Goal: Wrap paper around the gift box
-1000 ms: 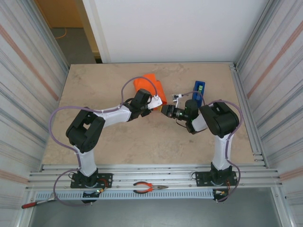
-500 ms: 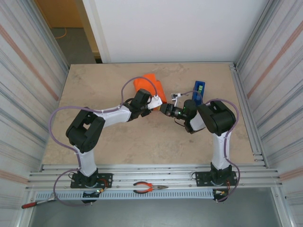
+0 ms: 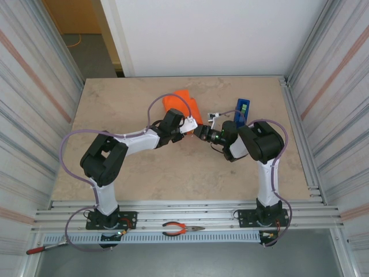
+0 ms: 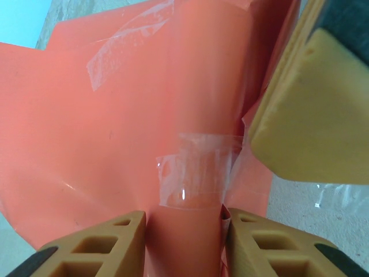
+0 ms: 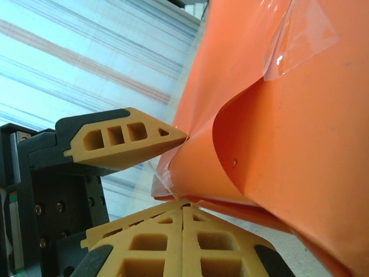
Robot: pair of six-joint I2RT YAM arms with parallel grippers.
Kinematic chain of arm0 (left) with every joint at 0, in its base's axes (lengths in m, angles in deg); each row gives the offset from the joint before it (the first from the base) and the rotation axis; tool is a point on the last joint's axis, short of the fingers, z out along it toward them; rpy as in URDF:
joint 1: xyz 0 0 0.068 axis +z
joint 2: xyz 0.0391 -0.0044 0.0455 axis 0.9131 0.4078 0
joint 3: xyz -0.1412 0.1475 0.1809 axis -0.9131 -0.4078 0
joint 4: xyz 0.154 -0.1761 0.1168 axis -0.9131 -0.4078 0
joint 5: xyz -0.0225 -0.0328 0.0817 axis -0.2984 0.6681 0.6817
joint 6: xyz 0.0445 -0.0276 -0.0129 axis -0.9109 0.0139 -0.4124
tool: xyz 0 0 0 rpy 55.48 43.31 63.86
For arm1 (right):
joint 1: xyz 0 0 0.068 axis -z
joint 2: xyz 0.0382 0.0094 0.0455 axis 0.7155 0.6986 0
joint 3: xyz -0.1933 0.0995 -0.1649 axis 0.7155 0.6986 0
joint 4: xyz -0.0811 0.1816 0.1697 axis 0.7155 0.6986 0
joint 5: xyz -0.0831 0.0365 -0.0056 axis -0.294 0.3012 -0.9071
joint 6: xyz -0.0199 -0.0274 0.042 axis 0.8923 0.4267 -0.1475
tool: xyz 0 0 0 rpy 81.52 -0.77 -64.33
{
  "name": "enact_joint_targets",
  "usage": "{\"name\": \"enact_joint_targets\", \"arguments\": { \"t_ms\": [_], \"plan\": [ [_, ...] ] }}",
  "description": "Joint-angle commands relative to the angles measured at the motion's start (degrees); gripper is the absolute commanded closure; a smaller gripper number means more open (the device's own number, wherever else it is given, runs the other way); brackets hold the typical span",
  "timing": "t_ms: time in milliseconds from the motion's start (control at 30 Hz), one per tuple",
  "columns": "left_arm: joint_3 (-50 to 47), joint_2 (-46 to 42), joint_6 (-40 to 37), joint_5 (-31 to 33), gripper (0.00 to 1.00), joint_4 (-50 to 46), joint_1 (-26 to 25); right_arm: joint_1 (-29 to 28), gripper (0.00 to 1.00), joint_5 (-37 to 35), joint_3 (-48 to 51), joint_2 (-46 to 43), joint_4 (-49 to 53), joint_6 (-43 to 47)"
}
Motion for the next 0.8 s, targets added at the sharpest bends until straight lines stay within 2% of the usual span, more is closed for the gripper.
{"name": "enact_joint_targets", "arguments": {
  "t_ms": [0, 367, 767],
  "plan": [
    [-2.26, 0.86, 1.09, -1.07, 0.62, -4.40, 0.60, -0.27, 1.00, -0.72, -1.38, 1.19, -2.25, -1.33],
    [-2.35, 0.84, 0.96, -0.95, 0.62, -4.31, 0.60, -0.01, 1.00, -0.63, -2.38, 2.09, -2.24, -2.49],
    [-2.35, 0.88, 1.02, -0.99, 0.62, -4.40, 0.60, 0.76, 0.86, -0.03, -1.23, 0.86, -2.23, -2.84]
  ]
}}
